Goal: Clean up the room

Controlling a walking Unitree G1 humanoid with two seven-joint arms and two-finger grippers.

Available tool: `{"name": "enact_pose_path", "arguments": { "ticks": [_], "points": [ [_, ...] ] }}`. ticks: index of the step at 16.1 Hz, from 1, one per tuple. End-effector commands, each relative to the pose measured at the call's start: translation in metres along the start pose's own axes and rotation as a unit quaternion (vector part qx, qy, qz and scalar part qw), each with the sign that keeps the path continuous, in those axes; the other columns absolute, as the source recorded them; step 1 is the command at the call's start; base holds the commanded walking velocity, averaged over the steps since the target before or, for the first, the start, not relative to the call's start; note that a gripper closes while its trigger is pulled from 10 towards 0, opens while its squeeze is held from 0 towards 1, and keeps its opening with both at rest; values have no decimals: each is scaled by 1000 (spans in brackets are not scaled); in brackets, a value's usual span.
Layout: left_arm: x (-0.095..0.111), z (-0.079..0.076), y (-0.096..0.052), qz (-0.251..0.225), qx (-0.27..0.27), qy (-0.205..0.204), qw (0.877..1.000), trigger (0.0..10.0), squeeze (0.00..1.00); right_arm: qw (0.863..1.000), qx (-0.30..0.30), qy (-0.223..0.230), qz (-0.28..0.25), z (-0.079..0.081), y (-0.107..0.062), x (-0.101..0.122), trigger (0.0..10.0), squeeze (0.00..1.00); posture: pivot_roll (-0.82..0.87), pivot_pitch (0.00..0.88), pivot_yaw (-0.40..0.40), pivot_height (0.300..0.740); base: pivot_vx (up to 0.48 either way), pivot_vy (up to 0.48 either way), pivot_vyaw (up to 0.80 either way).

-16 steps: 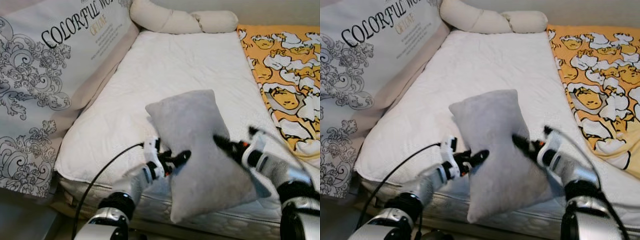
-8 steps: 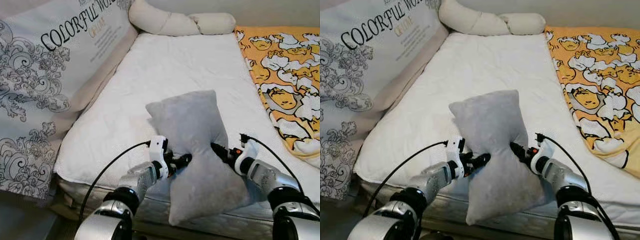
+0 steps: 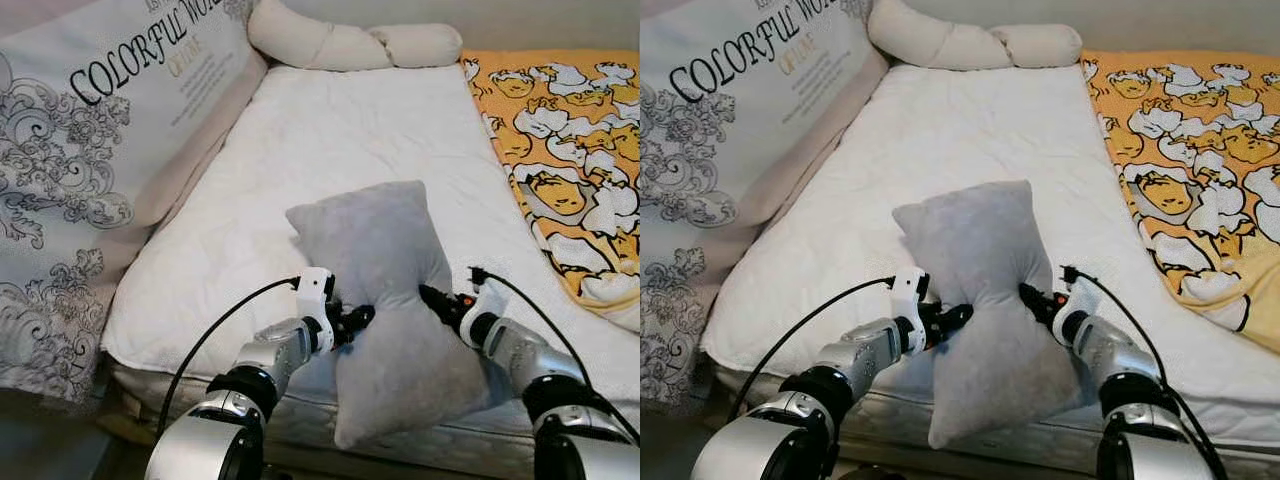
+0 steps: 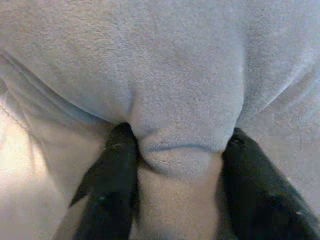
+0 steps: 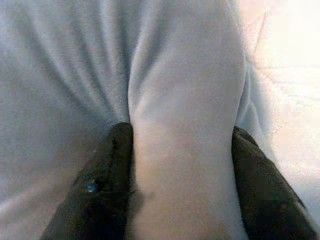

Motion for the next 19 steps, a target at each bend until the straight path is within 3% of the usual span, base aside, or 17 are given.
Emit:
{"name": "enact_pose_path", "arguments": {
  "ticks": [1, 4, 6, 10, 12, 13, 16, 17, 18, 19],
  "points": [
    [-4, -3, 3, 14, 4, 5, 1000, 0, 0, 998, 11, -4, 54, 9, 2, -26, 0, 0, -55, 0, 79, 740, 0, 0, 0],
    [4, 2, 1, -3, 22, 21, 1000, 0, 0, 999, 29, 4, 37, 19, 6, -17, 0, 0, -57, 0, 82, 740, 0, 0, 0],
    [20, 7, -3, -24, 48, 60, 997, 0, 0, 999, 38, 1, 7, 27, 9, -3, 0, 0, -58, 0, 85, 740, 0, 0, 0],
    [93, -4, -30, -150, 34, 167, 974, 0, 0, 989, 51, 10, -139, 67, 2, 65, 0, 0, -29, 0, 83, 740, 0, 0, 0],
    [110, -8, -42, -183, 46, 188, 964, 0, 0, 983, 55, 26, -171, 80, -4, 78, 0, 0, -14, 0, 77, 740, 0, 0, 0],
    [120, -14, -51, -210, 44, 189, 958, 118, 0, 982, 47, 10, -184, 87, -8, 80, 0, 0, -5, 0, 76, 740, 0, 0, 0],
    [122, -19, -69, -228, 39, 197, 953, 667, 0, 979, 30, 6, -202, 93, -19, 81, 0, 0, -4, 0, 86, 740, 0, 0, 0],
    [120, -19, -76, -242, 38, 216, 945, 5765, 0, 979, 16, -17, -202, 91, -23, 81, 5490, 0, -7, 0, 93, 740, 0, 0, 0],
    [118, -17, -80, -249, 49, 230, 939, 10000, 0, 978, 1, -41, -204, 90, -27, 80, 10000, 0, -15, 0, 98, 740, 0, 0, 0],
    [114, -15, -82, -248, 68, 225, 940, 10000, 0, 978, 21, -37, -205, 95, -31, 77, 10000, 0, -16, 0, 98, 740, 0, 0, 0]
  ]
}}
Point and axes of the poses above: a point about 5 cm out from each wrist's last joint towards the gripper, its own y axis pointing out of the wrist towards the gripper, its own x axis along the axis of the wrist's last joint, z = x × y, the point moved 1 cm from there along y, pointing out of the wrist towards the gripper, and after that the axes turned 10 degrees about -y, right-handed, at the moved point
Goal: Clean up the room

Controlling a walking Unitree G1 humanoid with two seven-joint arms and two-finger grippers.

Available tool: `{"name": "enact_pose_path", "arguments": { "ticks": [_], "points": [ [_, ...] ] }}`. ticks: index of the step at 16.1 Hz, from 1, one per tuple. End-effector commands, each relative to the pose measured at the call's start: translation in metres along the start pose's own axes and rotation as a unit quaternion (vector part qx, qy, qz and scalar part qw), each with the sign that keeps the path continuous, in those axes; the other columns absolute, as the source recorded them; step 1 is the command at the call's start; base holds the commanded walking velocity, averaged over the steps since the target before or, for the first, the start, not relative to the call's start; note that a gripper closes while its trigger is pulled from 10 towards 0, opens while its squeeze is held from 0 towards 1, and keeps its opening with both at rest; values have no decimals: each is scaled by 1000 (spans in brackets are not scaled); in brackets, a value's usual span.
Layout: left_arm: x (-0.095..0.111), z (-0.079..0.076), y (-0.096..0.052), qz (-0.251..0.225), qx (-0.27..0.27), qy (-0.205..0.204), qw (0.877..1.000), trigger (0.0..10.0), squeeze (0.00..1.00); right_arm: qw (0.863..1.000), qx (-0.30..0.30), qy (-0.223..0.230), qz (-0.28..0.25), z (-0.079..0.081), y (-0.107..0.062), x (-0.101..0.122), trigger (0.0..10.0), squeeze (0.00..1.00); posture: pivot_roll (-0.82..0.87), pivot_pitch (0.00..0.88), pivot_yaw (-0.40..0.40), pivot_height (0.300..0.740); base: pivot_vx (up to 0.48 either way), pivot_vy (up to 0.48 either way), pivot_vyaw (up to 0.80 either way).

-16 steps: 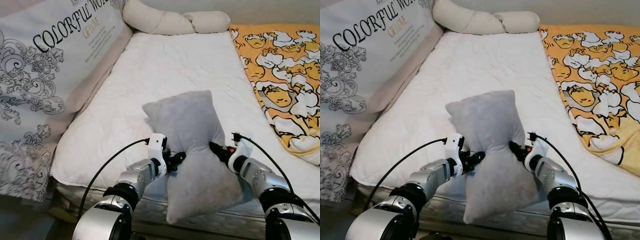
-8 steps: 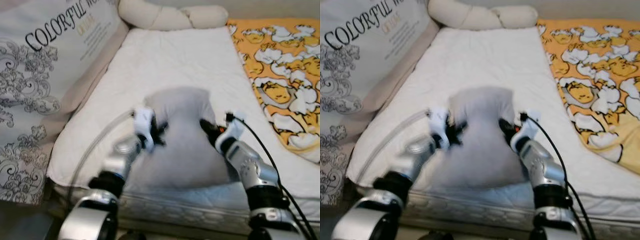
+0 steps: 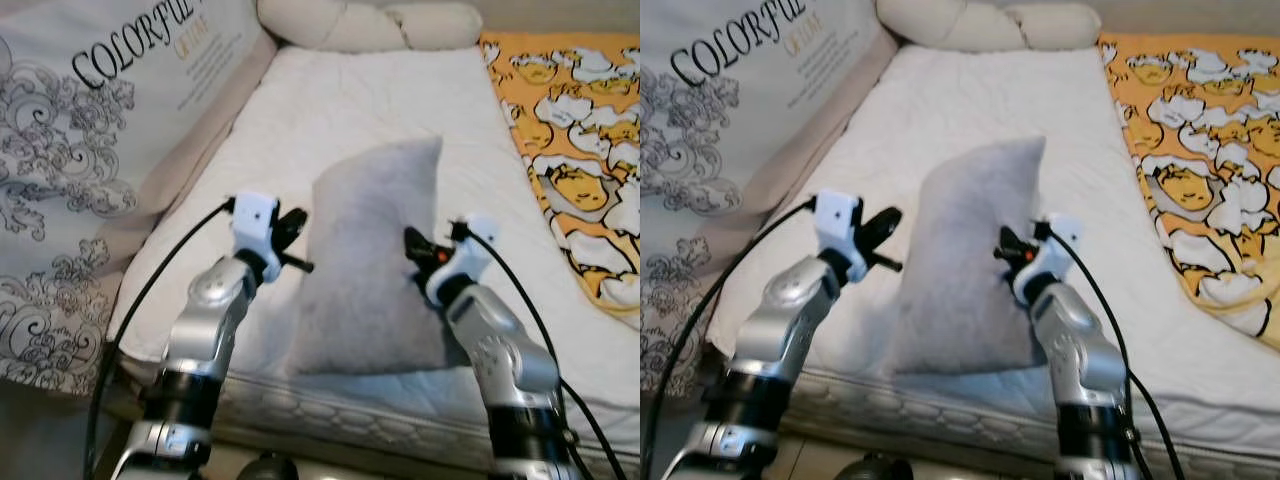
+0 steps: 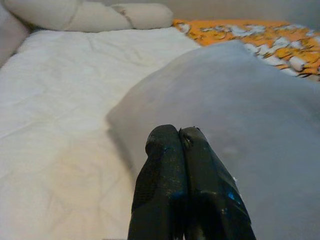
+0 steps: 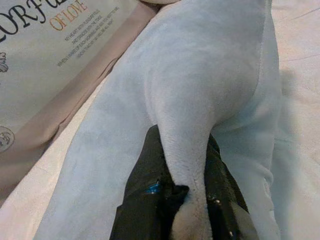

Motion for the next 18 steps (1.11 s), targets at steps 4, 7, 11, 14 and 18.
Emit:
{"name": "enact_pose_path", "arguments": {
  "ticks": [4, 7, 11, 14, 18],
  "points": [
    [-13, -2, -7, 32, 26, 19, 999, 10000, 0, 1000, -6, -25, 17, 3, -2, -3, 10000, 0, -4, 0, 82, 740, 0, 0, 0],
    [-21, -2, -6, 51, 17, -1, 999, 10000, 0, 995, -32, -36, 87, -18, -6, -29, 10000, 0, -9, 0, 80, 740, 0, 0, 0],
    [-45, -10, 8, 92, -39, -144, 985, 10000, 1000, 982, -68, 11, 178, -60, -13, -69, 10000, 0, -46, 0, 96, 740, 0, 0, 0],
    [-61, -11, 15, 117, -65, -171, 976, 10000, 1000, 976, -79, 12, 204, -79, -20, -79, 10000, 0, -75, 0, 108, 740, 0, 0, 0],
    [-73, -33, 25, 117, -127, -285, 943, 10000, 1000, 971, -78, 3, 227, -90, -29, -92, 10000, 0, -96, 0, 115, 740, 0, 0, 0]
  ]
}}
Point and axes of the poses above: a point about 5 cm out from each wrist's last joint towards the gripper, its own y axis pointing out of the wrist towards the gripper, its own x axis along the axis of the wrist's last joint, z = x × y, the point moved 1 cm from there along y, pointing out of the wrist towards the gripper, and after that the axes turned 10 degrees about -y, right-handed, at the moved point
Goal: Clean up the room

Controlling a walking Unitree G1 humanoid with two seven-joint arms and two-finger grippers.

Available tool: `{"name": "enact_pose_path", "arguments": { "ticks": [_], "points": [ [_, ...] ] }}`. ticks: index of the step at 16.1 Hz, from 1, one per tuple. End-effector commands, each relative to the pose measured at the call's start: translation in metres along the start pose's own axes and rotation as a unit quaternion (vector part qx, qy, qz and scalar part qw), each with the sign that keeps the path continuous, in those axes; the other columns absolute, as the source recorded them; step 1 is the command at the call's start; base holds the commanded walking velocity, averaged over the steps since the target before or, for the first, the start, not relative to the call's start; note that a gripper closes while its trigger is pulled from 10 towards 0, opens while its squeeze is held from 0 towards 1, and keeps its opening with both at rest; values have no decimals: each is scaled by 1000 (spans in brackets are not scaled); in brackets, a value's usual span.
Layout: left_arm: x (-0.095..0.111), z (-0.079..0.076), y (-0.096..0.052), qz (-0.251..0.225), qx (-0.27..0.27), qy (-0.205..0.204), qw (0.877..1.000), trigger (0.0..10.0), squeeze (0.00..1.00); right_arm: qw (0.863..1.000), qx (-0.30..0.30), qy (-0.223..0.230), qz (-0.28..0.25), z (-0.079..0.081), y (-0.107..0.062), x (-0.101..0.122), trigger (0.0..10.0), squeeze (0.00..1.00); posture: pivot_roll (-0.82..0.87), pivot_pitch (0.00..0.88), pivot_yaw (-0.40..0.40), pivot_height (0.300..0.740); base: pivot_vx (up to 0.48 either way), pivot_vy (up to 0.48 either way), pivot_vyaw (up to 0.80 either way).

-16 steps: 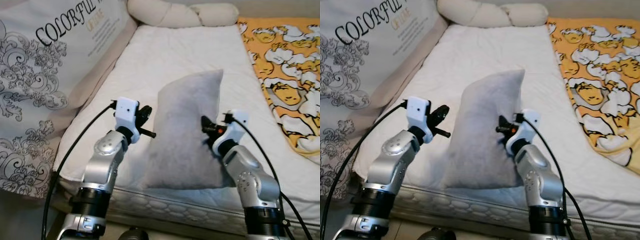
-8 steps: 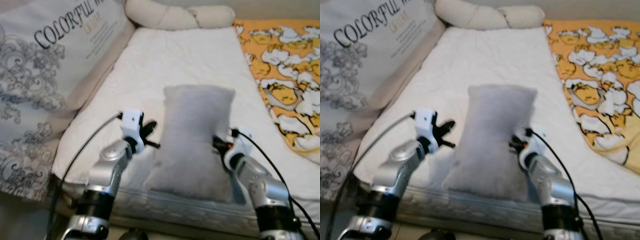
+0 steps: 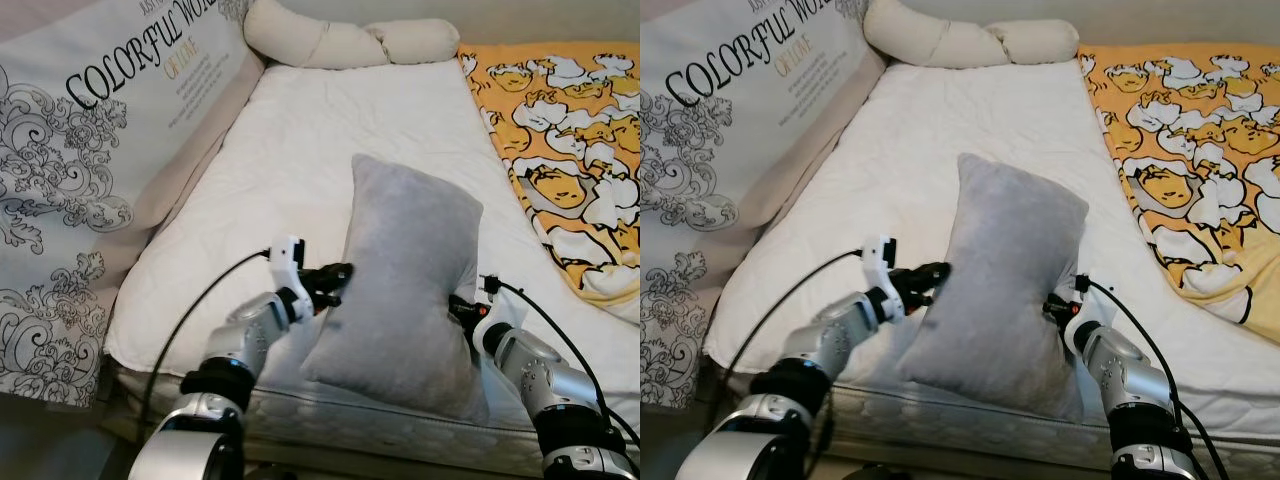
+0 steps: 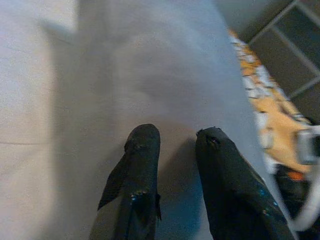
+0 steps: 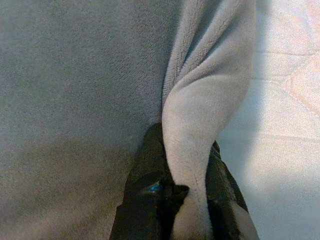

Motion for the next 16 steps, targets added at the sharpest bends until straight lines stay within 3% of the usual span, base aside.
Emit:
{"name": "enact_pose_path", "arguments": {
  "ticks": [1, 5, 7, 8, 9, 10, 16],
  "points": [
    [-1, -6, 5, -1, -21, -12, 1000, 10000, 1000, 999, 3, 4, 44, 2, 0, -21, 10000, 0, -100, 0, 117, 740, 0, 0, 0],
    [-24, -21, 21, 12, -52, -50, 997, 10000, 1000, 999, 20, 10, 39, 10, 4, -21, 10000, 0, -102, 0, 118, 740, 0, 0, 0],
    [-36, -26, 26, 39, -45, -10, 998, 10000, 1000, 999, 34, 6, 33, 17, 6, -17, 10000, 0, -98, 0, 115, 740, 0, 0, 0],
    [-41, -25, 26, 58, -30, 26, 998, 10000, 816, 999, 44, 4, 26, 22, 8, -12, 10000, 0, -95, 0, 113, 740, 0, 0, 0],
    [-43, -23, 27, 67, -20, 42, 997, 4431, 0, 998, 51, 3, 20, 26, 9, -8, 10000, 0, -92, 0, 113, 740, 0, 0, 0],
    [-41, -21, 27, 63, -7, 50, 997, 0, 0, 998, 60, 2, 12, 31, 11, -3, 10000, 0, -90, 0, 112, 740, 0, 0, 0],
    [-34, -20, 27, 60, -7, 51, 997, 0, 0, 998, 70, 2, -2, 41, 14, 3, 10000, 0, -73, 0, 110, 740, 0, 0, 0]
  ]
}}
Point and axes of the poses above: a point about 5 cm out from each wrist's last joint towards the gripper, its own y axis pointing out of the wrist towards the gripper, its own x axis along the axis of the wrist's last joint, z = x × y, the point moved 1 cm from there along y, pointing out of the wrist towards the gripper, and after that the axes turned 10 degrees about -y, right-handed, at the moved point
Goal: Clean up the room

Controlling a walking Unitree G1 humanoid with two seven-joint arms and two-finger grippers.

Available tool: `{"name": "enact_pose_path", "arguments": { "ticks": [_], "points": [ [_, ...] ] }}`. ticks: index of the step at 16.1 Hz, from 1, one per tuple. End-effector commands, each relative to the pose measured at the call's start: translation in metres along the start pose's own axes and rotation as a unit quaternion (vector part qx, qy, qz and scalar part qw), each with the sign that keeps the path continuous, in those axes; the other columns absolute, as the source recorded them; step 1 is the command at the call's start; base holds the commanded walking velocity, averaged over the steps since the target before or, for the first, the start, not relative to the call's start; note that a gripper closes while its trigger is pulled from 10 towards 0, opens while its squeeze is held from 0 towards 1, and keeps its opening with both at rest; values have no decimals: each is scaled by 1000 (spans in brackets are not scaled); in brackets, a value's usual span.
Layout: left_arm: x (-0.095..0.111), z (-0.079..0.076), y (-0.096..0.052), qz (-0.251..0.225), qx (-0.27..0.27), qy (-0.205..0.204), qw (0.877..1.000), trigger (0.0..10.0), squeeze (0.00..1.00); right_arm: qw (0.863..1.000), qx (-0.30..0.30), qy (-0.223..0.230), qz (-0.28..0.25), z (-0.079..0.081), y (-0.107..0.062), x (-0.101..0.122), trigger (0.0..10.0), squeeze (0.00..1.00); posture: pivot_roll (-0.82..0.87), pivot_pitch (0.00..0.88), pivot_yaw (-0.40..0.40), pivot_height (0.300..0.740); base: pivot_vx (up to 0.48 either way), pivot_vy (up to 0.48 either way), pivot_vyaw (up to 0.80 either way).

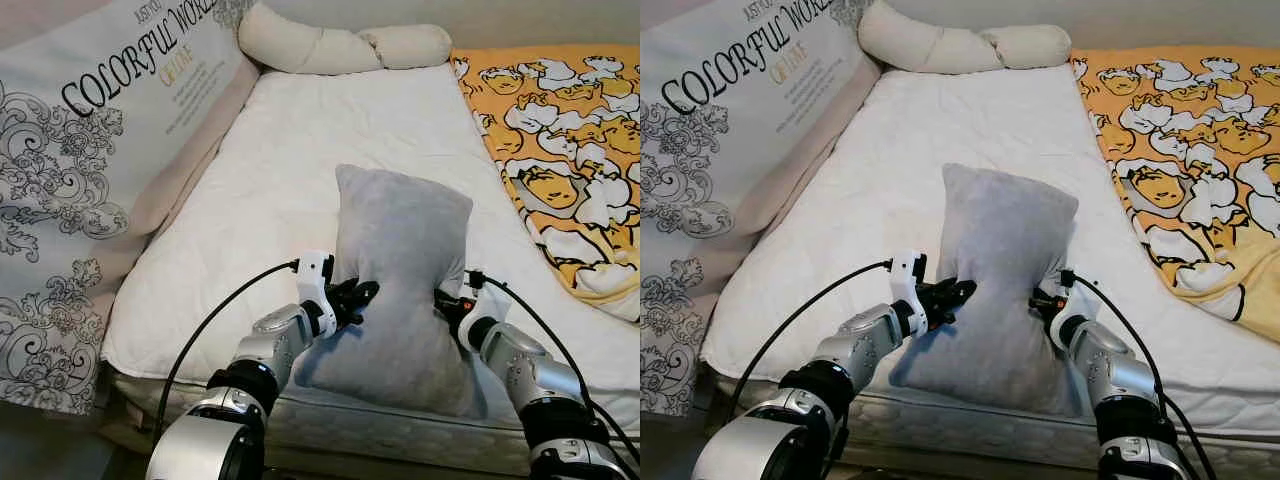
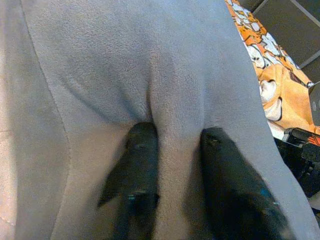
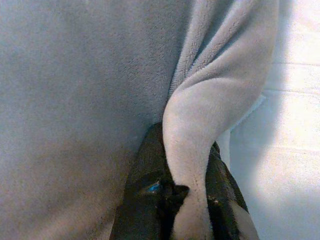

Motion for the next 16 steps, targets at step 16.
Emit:
{"name": "enact_pose_path", "arguments": {
  "ticks": [16],
  "points": [
    [63, -9, -15, -92, -8, 103, 990, 0, 0, 987, 81, -39, -134, 82, 1, 70, 10000, 0, -41, 0, 76, 740, 0, 0, 0]
  ]
}}
Point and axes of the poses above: a point about 5 cm out from each wrist's last joint towards the gripper, its own y axis pointing out of the wrist towards the gripper, its own x axis along the axis of the wrist's last joint, z = x × y, the point moved 1 cm from there along y, pointing out of the wrist towards the gripper, and after that the axes turned 10 degrees about -y, right-handed, at the moved point
